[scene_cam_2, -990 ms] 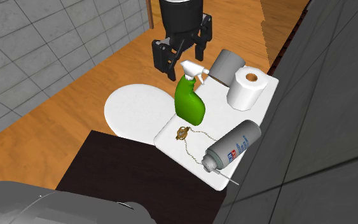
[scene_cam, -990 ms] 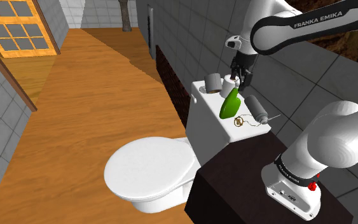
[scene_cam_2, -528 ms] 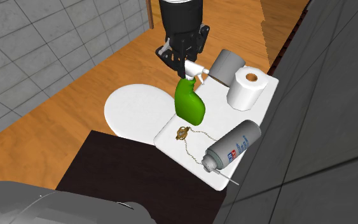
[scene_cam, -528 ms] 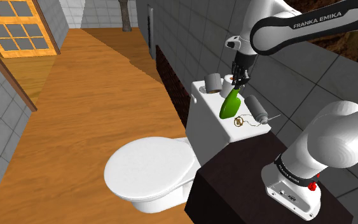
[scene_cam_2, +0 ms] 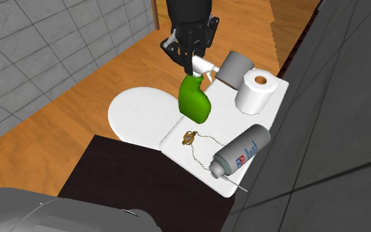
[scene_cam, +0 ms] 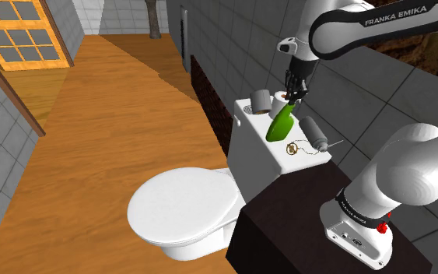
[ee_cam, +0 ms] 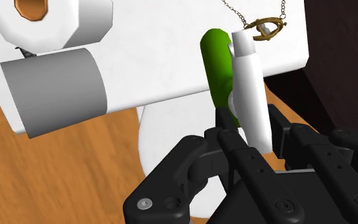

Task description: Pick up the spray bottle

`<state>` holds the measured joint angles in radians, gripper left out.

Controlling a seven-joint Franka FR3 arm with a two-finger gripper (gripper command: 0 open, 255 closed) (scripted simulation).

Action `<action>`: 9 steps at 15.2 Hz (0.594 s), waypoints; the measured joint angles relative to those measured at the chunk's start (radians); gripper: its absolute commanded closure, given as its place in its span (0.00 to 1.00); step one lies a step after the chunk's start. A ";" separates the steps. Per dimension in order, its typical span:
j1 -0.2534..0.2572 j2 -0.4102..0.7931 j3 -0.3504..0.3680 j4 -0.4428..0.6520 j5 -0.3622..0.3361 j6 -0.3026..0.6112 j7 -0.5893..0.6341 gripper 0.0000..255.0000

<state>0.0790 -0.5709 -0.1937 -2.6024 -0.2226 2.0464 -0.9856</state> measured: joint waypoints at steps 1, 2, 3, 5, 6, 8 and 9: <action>0.000 -0.006 0.001 0.011 0.002 -0.016 -0.002 1.00; 0.002 -0.013 0.005 0.019 0.004 -0.032 0.000 1.00; 0.002 -0.016 0.006 0.032 0.006 -0.048 -0.003 1.00; 0.002 -0.023 0.007 0.052 0.008 -0.075 -0.007 1.00; 0.002 -0.027 0.008 0.062 0.009 -0.089 -0.010 1.00; 0.004 -0.033 0.013 0.087 0.013 -0.120 -0.011 1.00; 0.004 -0.035 0.014 0.100 0.014 -0.135 -0.013 1.00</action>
<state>0.0834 -0.6062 -0.1802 -2.5024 -0.2082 1.9118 -0.9988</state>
